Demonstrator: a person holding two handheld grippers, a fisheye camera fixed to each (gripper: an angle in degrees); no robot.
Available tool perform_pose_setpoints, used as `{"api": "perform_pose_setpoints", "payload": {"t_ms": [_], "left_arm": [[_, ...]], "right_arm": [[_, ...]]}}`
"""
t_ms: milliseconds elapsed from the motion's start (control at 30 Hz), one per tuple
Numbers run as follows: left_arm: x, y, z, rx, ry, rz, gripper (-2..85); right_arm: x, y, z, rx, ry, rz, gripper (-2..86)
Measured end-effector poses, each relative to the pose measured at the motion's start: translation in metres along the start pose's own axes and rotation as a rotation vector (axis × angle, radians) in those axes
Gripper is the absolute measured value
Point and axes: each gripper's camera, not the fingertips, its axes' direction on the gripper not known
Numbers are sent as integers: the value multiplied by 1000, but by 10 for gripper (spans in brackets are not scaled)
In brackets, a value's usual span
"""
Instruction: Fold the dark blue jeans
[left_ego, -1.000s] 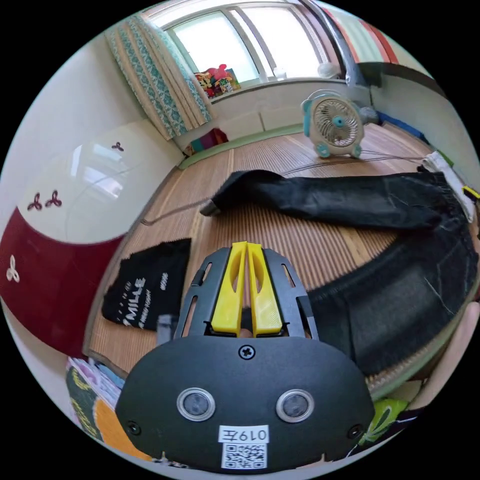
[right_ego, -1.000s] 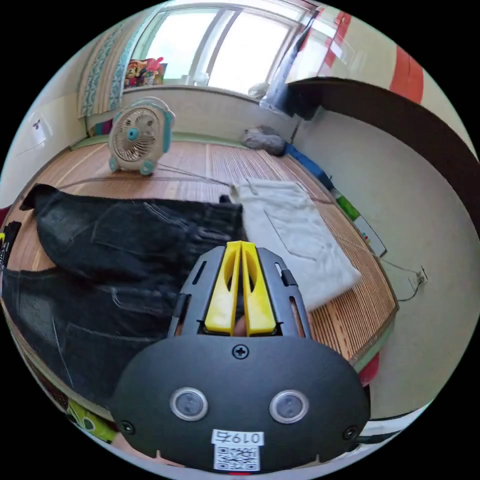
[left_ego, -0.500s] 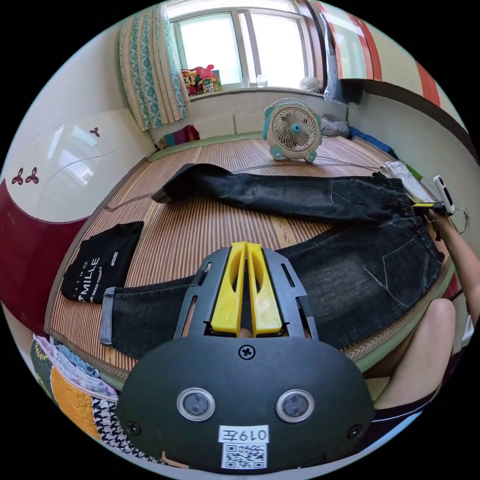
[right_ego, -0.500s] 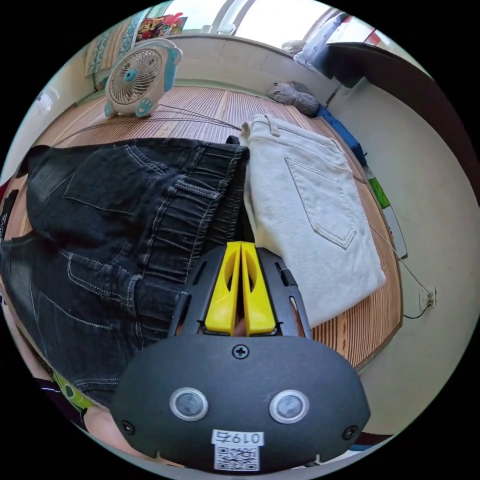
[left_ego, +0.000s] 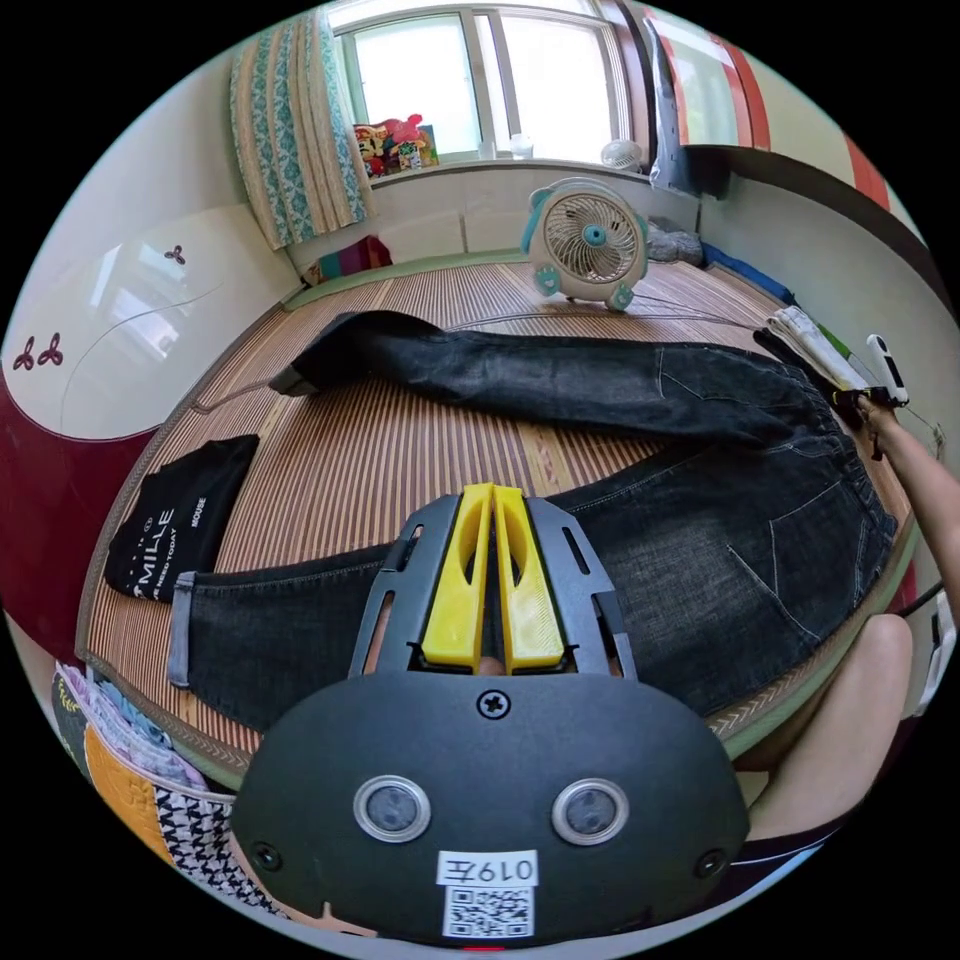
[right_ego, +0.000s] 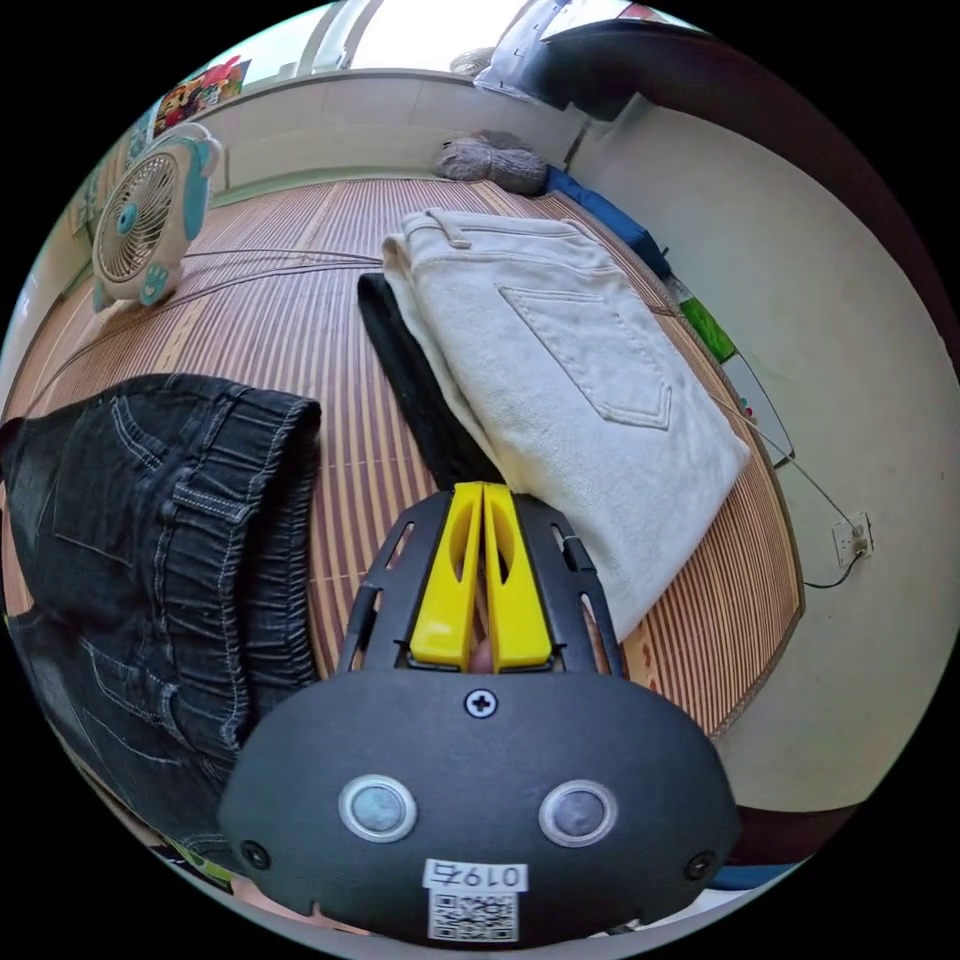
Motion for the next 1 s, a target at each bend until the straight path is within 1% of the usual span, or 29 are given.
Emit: {"api": "perform_pose_setpoints", "payload": {"t_ms": [100, 233, 433, 533, 600, 767, 833, 933, 1000], "left_arm": [[-11, 14, -3, -21, -21, 0, 11], [-31, 31, -3, -53, -46, -14, 12], [-58, 55, -5, -95, -38, -51, 11], [-69, 64, -3, -128, -21, -62, 10], [-82, 71, 0, -152, 9, -87, 10], [-95, 87, -2, -171, 43, -71, 9], [-99, 91, -5, -164, 48, -71, 9], [-104, 94, -8, -175, 51, -64, 9], [-106, 96, -11, -184, 39, -28, 9]], "right_arm": [[7, 13, -12, 36, -31, 24, -10], [-1, 49, -43, 136, -62, -79, -10], [3, 104, -88, 222, -155, -99, -6], [10, 126, -96, 192, -280, -100, 9], [19, 142, -92, 129, -382, -78, 68], [21, 180, -85, 29, -361, -101, 105], [22, 191, -76, -26, -389, -94, 109], [23, 201, -76, -19, -400, -57, 102], [17, 202, -78, -27, -336, -91, 89]]}}
